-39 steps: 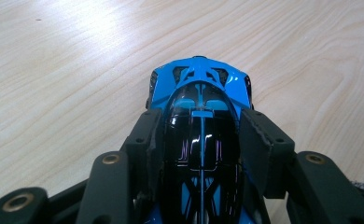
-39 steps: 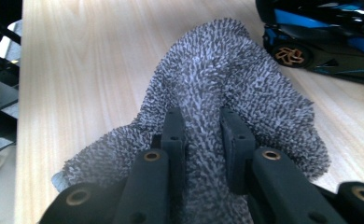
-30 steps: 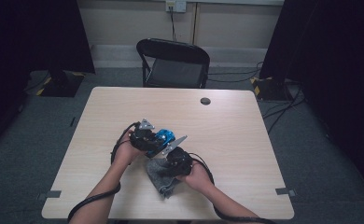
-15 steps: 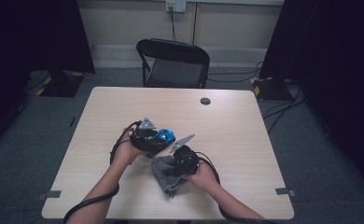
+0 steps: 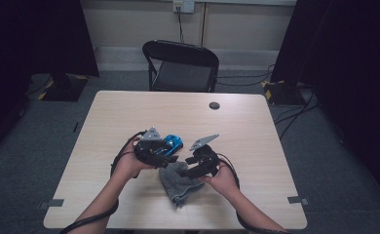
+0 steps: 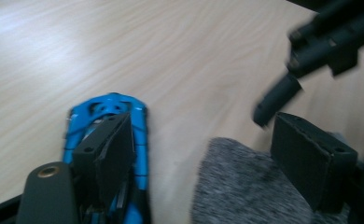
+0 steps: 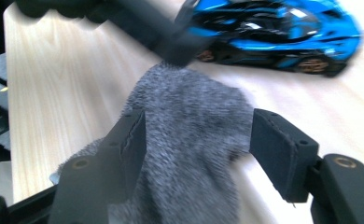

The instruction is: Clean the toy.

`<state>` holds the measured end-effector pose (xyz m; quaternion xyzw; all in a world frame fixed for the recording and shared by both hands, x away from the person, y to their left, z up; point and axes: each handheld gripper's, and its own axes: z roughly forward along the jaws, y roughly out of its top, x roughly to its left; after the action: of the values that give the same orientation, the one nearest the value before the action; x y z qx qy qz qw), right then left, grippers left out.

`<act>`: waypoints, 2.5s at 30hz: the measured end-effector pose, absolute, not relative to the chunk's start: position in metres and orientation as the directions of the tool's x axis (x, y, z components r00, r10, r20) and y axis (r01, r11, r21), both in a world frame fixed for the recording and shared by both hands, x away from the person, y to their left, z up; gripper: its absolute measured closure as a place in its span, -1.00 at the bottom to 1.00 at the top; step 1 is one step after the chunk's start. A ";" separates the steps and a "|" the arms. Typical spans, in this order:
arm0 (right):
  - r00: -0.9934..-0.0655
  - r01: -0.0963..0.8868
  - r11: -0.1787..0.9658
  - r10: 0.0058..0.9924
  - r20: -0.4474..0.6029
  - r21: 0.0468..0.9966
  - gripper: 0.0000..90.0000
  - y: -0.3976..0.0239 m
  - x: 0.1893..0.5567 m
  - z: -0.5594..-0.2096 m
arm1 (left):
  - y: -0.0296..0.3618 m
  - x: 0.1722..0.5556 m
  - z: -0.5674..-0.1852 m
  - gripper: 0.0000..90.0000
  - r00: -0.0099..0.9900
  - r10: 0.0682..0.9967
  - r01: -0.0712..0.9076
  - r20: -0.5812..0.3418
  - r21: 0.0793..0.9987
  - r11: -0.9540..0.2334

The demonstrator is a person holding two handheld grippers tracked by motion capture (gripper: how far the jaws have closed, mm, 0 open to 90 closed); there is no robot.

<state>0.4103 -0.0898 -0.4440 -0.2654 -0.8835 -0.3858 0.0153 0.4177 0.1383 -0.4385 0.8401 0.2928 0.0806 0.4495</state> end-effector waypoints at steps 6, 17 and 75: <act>-0.840 0.488 0.545 0.507 0.196 0.682 -0.20 -0.114 0.409 -0.435 | 0.133 0.395 -0.447 -0.46 0.842 0.518 0.417 -0.151 0.790 -0.449; -0.801 0.521 0.518 0.571 0.180 0.679 -0.20 -0.140 0.415 -0.428 | 0.111 0.370 -0.477 -0.38 0.901 0.429 0.333 -0.059 0.728 -0.599; -0.888 0.324 0.625 0.460 0.000 0.710 -0.89 0.005 0.489 -0.482 | 0.254 0.366 -0.462 0.56 0.619 0.765 0.637 -0.177 0.684 -0.357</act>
<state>0.4889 0.0049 -0.4816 -0.2187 -0.8967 -0.3739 -0.0913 0.3660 0.2541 -0.4622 0.8190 0.4280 0.0864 0.3722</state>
